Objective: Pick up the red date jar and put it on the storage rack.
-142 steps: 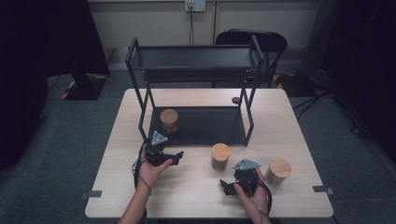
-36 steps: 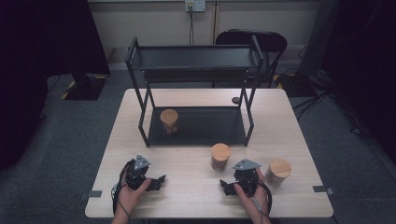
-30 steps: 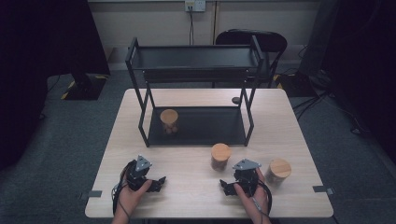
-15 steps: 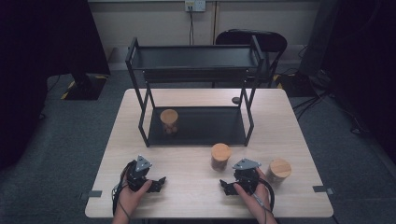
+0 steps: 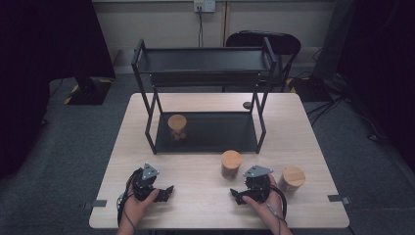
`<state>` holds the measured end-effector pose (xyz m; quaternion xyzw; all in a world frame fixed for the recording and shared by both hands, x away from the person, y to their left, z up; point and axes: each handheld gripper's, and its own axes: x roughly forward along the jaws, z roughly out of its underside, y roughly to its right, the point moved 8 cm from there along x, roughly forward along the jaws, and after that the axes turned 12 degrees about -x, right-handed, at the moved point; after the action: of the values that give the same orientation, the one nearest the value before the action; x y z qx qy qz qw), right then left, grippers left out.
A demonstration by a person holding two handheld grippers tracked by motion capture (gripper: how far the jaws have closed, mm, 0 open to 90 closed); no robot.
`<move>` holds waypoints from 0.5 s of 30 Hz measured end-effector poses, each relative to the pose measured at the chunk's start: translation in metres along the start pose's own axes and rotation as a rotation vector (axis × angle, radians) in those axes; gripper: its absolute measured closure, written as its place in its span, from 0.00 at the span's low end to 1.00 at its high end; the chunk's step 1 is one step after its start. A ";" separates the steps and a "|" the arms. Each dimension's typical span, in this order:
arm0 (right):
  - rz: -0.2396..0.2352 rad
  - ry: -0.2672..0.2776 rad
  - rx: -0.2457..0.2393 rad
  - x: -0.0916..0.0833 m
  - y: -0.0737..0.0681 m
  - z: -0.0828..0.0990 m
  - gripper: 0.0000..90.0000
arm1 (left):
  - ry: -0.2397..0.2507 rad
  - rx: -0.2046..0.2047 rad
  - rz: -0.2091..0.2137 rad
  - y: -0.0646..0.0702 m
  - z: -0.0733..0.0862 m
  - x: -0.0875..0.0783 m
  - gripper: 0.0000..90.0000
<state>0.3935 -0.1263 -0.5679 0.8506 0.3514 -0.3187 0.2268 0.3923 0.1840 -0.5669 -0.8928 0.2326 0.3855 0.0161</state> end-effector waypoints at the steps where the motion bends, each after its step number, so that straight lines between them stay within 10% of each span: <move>1: -0.002 0.001 -0.001 0.000 0.000 0.000 0.00 | 0.000 0.000 0.000 0.000 0.000 0.000 0.00; 15: 0.022 0.016 -0.022 0.005 0.003 -0.009 0.02 | -0.002 0.004 0.004 0.000 0.000 0.000 0.00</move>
<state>0.4022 -0.1203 -0.5643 0.8544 0.3472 -0.3054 0.2368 0.3921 0.1843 -0.5668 -0.8920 0.2349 0.3859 0.0174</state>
